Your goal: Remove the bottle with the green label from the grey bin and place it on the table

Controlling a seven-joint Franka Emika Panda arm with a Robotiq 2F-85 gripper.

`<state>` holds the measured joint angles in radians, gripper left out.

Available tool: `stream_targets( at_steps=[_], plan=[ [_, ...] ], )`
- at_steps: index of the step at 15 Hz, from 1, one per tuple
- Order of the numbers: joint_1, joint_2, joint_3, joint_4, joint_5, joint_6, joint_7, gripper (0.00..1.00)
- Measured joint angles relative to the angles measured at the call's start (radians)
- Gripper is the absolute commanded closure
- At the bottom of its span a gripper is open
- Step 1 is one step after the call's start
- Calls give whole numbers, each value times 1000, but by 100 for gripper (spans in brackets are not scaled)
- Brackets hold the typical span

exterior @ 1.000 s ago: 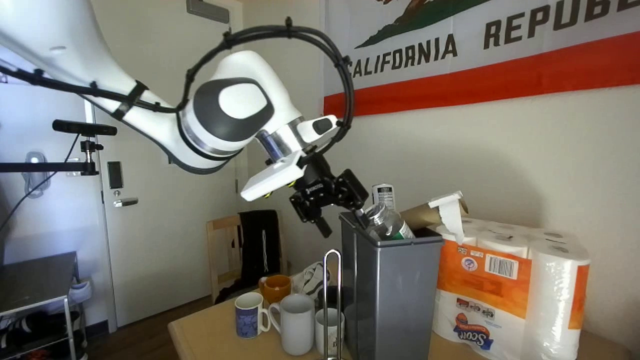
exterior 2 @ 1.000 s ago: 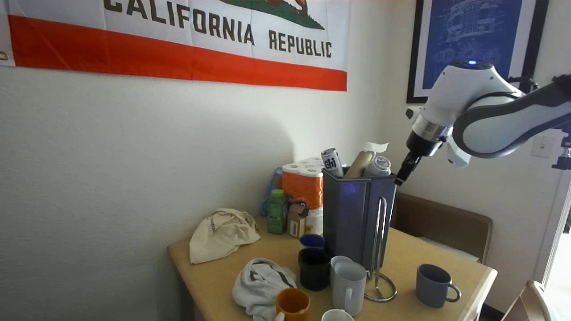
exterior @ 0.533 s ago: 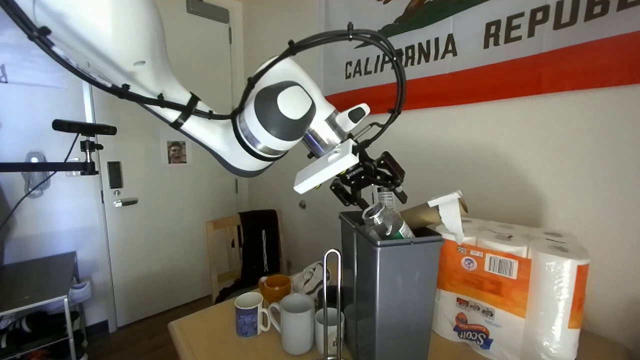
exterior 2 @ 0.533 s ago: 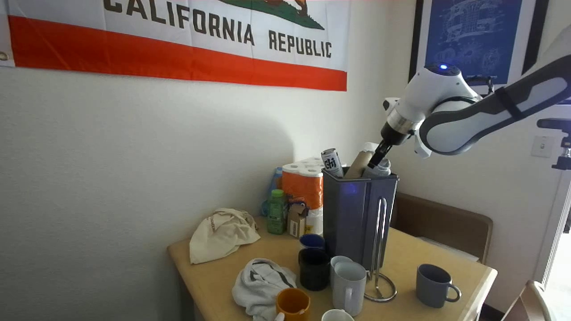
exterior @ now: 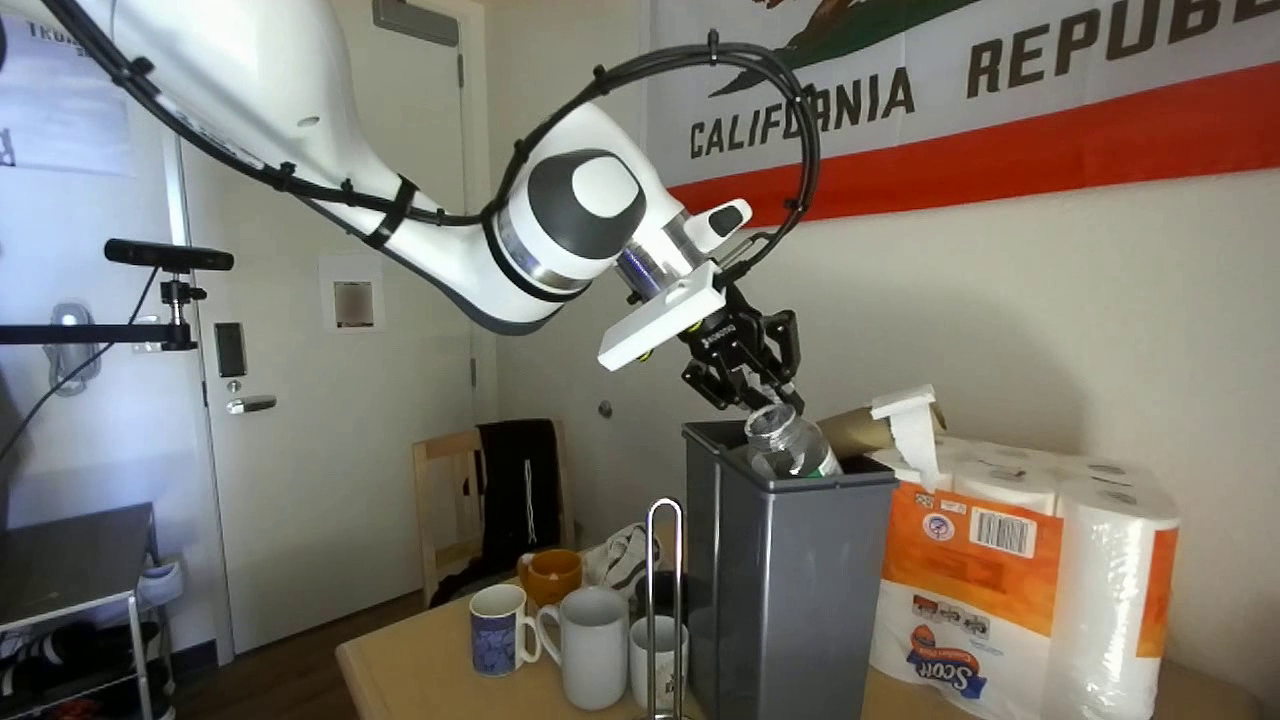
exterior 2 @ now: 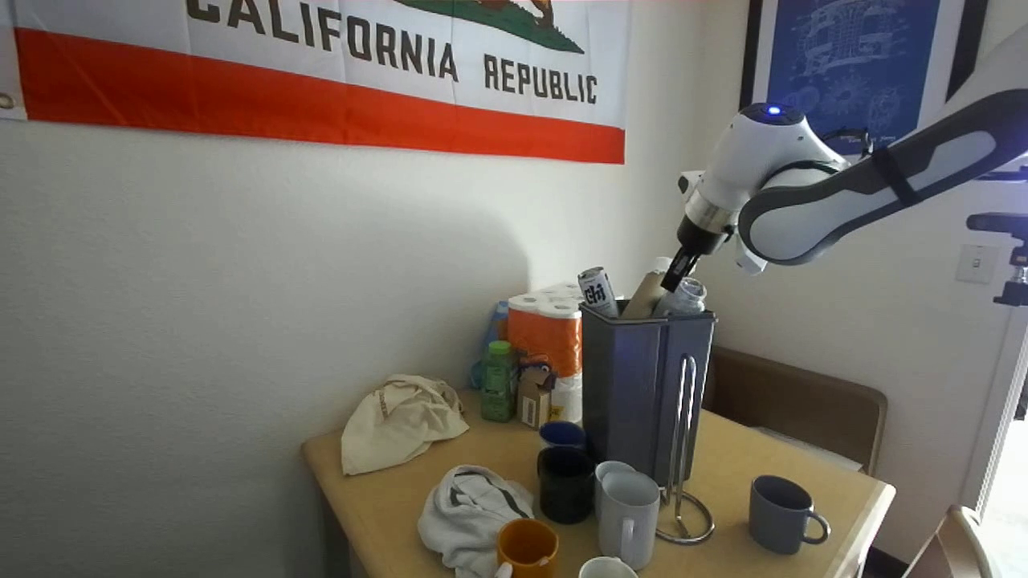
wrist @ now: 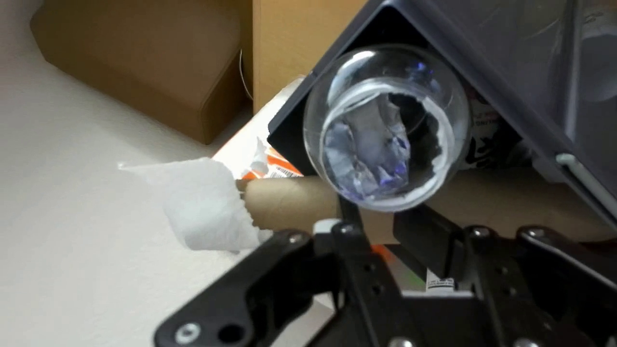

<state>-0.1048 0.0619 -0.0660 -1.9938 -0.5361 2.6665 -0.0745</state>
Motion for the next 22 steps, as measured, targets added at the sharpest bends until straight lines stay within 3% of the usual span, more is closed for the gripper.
stream_targets(
  at_steps=[4, 5, 7, 16, 20, 21, 22],
  plan=[
    [25, 0, 2, 25, 38, -64, -6, 100],
    [29, 0, 3, 30, 49, -76, -15, 74],
    [38, 0, 4, 43, 68, -111, -24, 66],
    [48, 0, 3, 95, 80, -226, -25, 1],
    [46, -1, -5, 94, 82, -290, -24, 0],
    [44, -1, -9, 91, 83, -295, -24, 5],
    [42, -1, -12, 86, 82, -296, -23, 26]
  ],
)
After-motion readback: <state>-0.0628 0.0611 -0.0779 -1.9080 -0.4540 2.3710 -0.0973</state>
